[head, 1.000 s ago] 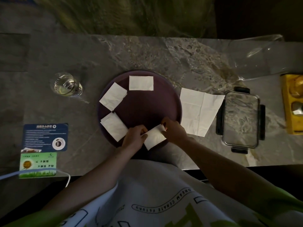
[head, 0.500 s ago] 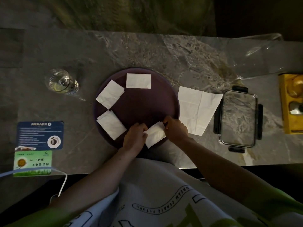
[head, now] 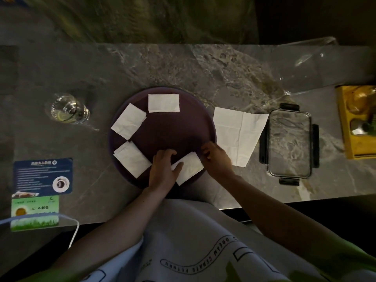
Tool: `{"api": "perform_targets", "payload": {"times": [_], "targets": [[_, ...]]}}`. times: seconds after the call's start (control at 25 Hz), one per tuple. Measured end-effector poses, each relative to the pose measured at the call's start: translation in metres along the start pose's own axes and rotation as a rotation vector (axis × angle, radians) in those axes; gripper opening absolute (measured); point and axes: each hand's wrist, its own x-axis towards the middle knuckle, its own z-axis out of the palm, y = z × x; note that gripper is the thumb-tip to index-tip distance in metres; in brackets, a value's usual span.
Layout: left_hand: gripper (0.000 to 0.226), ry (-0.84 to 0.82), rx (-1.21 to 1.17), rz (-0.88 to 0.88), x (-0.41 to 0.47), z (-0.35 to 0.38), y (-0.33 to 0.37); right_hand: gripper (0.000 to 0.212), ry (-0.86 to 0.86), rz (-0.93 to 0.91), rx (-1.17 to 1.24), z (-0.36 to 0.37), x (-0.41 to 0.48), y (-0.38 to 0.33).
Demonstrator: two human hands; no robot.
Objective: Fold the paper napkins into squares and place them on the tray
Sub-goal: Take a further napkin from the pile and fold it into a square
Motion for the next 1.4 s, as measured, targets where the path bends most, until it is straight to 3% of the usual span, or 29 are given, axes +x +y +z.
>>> {"api": "perform_targets", "payload": {"times": [0.12,0.24,0.6,0.84,1.12,1.32,1.4], "targets": [[0.034,0.060,-0.049,0.097,0.015,-0.002,0.028,0.026,0.169,0.046,0.115,-0.022,0.008,0.012],[0.039,-0.003,-0.046,0.216,0.042,0.006,0.064,0.036,0.272,0.105,0.091,-0.055,0.022,0.037],[0.075,-0.358,0.163,0.321,0.130,0.048,0.160,0.070,0.069,0.052,-0.263,-0.130,0.084,0.092],[0.077,-0.360,0.393,0.356,0.161,0.078,0.179,0.073,-0.045,0.031,-0.399,-0.140,0.114,0.109],[0.063,-0.284,0.522,0.387,0.164,0.089,0.179,0.065,-0.064,-0.018,-0.451,-0.136,0.126,0.116],[0.028,-0.354,0.403,0.360,0.165,0.085,0.176,0.024,-0.085,-0.098,-0.270,-0.138,0.125,0.115],[0.021,-0.368,0.304,0.352,0.163,0.079,0.180,0.022,-0.106,-0.154,-0.147,-0.143,0.119,0.112]]}}
